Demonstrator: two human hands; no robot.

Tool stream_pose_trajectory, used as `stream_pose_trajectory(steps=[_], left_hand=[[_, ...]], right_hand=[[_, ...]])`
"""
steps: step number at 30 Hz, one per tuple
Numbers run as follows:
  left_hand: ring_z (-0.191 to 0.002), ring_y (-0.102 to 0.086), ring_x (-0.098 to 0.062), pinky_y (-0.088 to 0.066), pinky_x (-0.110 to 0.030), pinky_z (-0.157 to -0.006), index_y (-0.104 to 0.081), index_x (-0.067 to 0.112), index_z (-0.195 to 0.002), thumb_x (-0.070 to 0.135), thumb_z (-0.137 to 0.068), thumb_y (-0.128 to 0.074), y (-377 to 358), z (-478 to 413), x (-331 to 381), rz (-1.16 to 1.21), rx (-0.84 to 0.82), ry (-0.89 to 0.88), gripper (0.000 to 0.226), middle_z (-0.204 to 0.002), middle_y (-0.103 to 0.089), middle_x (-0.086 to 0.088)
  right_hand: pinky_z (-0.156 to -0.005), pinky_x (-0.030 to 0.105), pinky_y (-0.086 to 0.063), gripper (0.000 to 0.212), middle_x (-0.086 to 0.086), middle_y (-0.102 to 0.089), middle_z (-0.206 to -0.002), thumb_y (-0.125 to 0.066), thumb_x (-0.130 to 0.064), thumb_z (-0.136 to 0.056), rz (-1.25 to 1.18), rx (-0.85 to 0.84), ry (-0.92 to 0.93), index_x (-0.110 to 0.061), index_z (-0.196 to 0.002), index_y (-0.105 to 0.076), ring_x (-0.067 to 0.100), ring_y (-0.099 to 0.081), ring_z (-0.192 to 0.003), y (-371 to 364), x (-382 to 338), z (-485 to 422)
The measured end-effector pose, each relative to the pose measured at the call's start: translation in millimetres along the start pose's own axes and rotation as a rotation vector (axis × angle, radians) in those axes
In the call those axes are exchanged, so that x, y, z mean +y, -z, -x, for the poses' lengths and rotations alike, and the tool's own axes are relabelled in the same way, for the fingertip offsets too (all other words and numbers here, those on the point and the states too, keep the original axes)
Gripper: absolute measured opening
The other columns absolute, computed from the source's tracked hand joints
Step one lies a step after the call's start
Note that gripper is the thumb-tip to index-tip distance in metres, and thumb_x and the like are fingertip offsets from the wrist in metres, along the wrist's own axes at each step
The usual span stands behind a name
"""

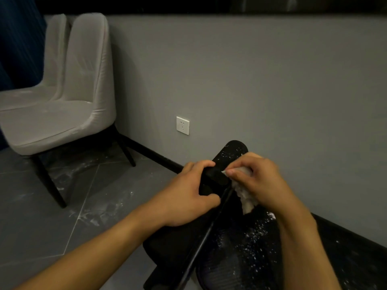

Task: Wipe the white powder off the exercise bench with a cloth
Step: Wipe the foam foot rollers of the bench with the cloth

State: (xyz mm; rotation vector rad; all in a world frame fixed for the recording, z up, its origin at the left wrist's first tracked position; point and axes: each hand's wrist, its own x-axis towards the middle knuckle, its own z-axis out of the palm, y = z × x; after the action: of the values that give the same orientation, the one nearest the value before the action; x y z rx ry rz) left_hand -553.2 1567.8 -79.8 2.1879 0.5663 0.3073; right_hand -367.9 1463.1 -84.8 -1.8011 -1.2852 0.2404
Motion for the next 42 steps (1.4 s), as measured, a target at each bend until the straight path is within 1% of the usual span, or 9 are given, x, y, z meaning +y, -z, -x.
stream_pose_trajectory(steps=[4,7,11,17,21,25,32,38,42], left_hand=[[-0.118,-0.05,-0.003,-0.048,-0.023,-0.1,-0.031,0.038,-0.149,0.033,-0.086,-0.071,1,1,1,-0.007,-0.009,-0.002,0.074,-0.135,-0.039,0.013],[-0.119,-0.049,-0.004,-0.048,-0.025,-0.101,-0.031,0.039,-0.149,0.032,-0.087,-0.071,1,1,2,-0.02,-0.002,-0.007,0.074,-0.137,-0.038,0.013],[-0.12,-0.048,-0.006,-0.048,-0.03,-0.105,-0.028,0.04,-0.151,0.034,-0.087,-0.069,0,2,2,-0.034,-0.006,-0.009,0.076,-0.138,-0.037,0.014],[-0.12,-0.048,-0.005,-0.047,-0.03,-0.105,-0.027,0.039,-0.152,0.035,-0.088,-0.069,0,0,2,-0.049,0.0,-0.017,0.076,-0.138,-0.037,0.015],[-0.116,-0.05,-0.001,-0.048,-0.025,-0.101,-0.029,0.039,-0.151,0.035,-0.088,-0.068,-1,2,2,-0.038,-0.005,-0.016,0.075,-0.136,-0.038,0.016],[-0.117,-0.049,-0.002,-0.047,-0.022,-0.099,-0.028,0.04,-0.151,0.035,-0.087,-0.069,-1,1,2,-0.054,0.004,-0.017,0.076,-0.135,-0.038,0.015],[-0.118,-0.049,-0.002,-0.046,-0.026,-0.103,-0.027,0.039,-0.152,0.039,-0.086,-0.067,0,0,4,-0.062,-0.009,-0.007,0.077,-0.137,-0.037,0.015],[-0.117,-0.048,0.0,-0.045,-0.023,-0.102,-0.032,0.04,-0.148,0.042,-0.08,-0.067,-1,-3,0,-0.03,-0.001,-0.007,0.077,-0.132,-0.038,0.018],[-0.113,-0.05,0.0,-0.047,-0.019,-0.096,-0.033,0.041,-0.147,0.037,-0.086,-0.069,-1,-5,-2,-0.012,-0.005,-0.015,0.071,-0.131,-0.038,0.017]], right_hand=[[-0.077,0.003,-0.039,0.01,-0.009,-0.055,-0.102,-0.066,-0.026,-0.095,0.048,0.405,-0.123,-0.035,-0.091,-0.065,0.0,-0.052,-0.092,-26,0,3],[-0.075,0.001,-0.039,0.008,-0.011,-0.057,-0.102,-0.066,-0.027,-0.095,0.003,0.315,-0.061,-0.035,-0.094,-0.067,-0.003,-0.054,-0.093,-24,8,9],[-0.076,0.018,-0.051,0.026,-0.013,-0.062,-0.1,-0.078,-0.022,-0.085,-0.094,0.136,-0.034,-0.043,-0.097,-0.068,0.003,-0.064,-0.092,-11,26,20],[-0.058,0.008,-0.048,0.003,-0.011,-0.067,-0.086,-0.068,-0.031,-0.093,-0.027,0.333,-0.147,-0.028,-0.093,-0.069,-0.003,-0.064,-0.079,-20,30,20],[-0.078,0.023,-0.053,0.013,-0.007,-0.066,-0.094,-0.059,-0.026,-0.1,0.042,0.485,-0.148,-0.023,-0.103,-0.071,0.004,-0.062,-0.089,-34,31,15],[-0.073,0.009,-0.045,0.005,-0.011,-0.064,-0.092,-0.067,-0.021,-0.094,0.013,0.389,0.057,-0.024,-0.093,-0.071,0.002,-0.06,-0.088,-30,27,16],[-0.075,-0.005,-0.033,0.013,-0.002,-0.061,-0.103,-0.059,-0.019,-0.099,0.056,0.59,-0.13,-0.018,-0.106,-0.07,0.0,-0.054,-0.087,-41,25,-1],[-0.076,0.007,-0.044,0.007,-0.004,-0.06,-0.098,-0.069,-0.014,-0.092,-0.038,0.497,-0.007,-0.02,-0.094,-0.073,-0.003,-0.058,-0.09,-40,34,10],[-0.086,0.023,-0.052,0.01,-0.011,-0.062,-0.097,-0.067,-0.019,-0.093,-0.04,0.583,-0.119,-0.029,-0.092,-0.067,-0.005,-0.058,-0.09,-29,38,-22]])
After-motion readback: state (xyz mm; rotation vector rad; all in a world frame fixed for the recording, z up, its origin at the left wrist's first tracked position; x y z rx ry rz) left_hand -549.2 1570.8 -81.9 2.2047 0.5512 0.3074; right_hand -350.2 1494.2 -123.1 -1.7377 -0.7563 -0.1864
